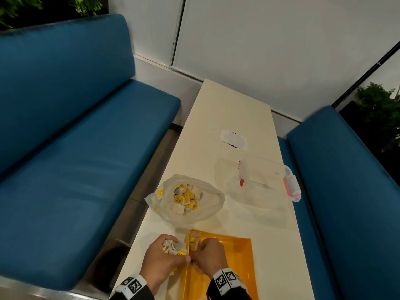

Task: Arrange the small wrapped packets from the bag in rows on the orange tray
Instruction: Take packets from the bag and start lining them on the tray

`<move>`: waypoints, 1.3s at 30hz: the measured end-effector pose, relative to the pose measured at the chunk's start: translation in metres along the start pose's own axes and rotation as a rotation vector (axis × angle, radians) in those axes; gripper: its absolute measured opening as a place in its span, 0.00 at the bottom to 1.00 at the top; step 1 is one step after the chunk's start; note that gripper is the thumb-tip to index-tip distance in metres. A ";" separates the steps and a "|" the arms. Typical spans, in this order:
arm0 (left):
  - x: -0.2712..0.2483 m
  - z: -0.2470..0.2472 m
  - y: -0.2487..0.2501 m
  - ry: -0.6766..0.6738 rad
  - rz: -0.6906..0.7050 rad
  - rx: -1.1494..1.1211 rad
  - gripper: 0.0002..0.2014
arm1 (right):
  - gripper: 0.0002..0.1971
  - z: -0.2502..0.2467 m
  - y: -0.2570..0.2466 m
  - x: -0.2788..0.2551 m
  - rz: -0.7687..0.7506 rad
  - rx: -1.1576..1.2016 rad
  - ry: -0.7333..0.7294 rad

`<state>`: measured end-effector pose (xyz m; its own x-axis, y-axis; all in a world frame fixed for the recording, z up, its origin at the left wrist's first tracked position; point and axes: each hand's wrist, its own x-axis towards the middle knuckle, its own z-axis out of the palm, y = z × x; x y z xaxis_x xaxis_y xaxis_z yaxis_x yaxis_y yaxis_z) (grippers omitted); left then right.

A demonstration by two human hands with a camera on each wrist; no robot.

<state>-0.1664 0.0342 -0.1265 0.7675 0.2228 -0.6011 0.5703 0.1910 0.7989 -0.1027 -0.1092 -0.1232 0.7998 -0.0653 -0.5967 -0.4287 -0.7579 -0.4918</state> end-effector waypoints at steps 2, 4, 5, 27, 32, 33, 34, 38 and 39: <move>0.001 -0.001 0.000 -0.014 -0.010 0.002 0.27 | 0.15 -0.001 -0.003 -0.002 0.004 -0.007 -0.006; 0.001 -0.003 0.001 -0.035 -0.029 0.000 0.27 | 0.14 -0.003 -0.006 -0.006 -0.002 -0.011 -0.009; 0.001 -0.004 0.002 -0.046 -0.043 -0.013 0.25 | 0.13 -0.004 -0.007 -0.008 -0.005 -0.021 -0.005; -0.011 -0.011 0.021 -0.210 -0.195 -0.665 0.13 | 0.03 -0.032 -0.036 -0.061 -0.215 0.281 -0.007; -0.014 -0.013 0.017 -0.197 -0.225 -0.685 0.11 | 0.08 -0.041 -0.035 -0.060 -0.302 0.212 0.055; -0.014 -0.014 0.016 -0.198 -0.228 -0.684 0.11 | 0.09 -0.044 -0.034 -0.060 -0.320 0.179 0.068; -0.015 -0.016 0.016 -0.201 -0.230 -0.680 0.12 | 0.11 -0.046 -0.033 -0.060 -0.345 0.128 0.085; -0.018 -0.021 0.014 -0.225 -0.246 -0.656 0.13 | 0.19 -0.053 -0.030 -0.063 -0.454 -0.057 0.097; -0.018 -0.022 0.014 -0.228 -0.250 -0.648 0.13 | 0.19 -0.053 -0.028 -0.064 -0.473 -0.082 0.095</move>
<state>-0.1788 0.0538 -0.1050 0.7191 -0.0932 -0.6886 0.5031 0.7534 0.4234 -0.1197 -0.1186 -0.0372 0.9353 0.2429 -0.2573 0.0227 -0.7670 -0.6412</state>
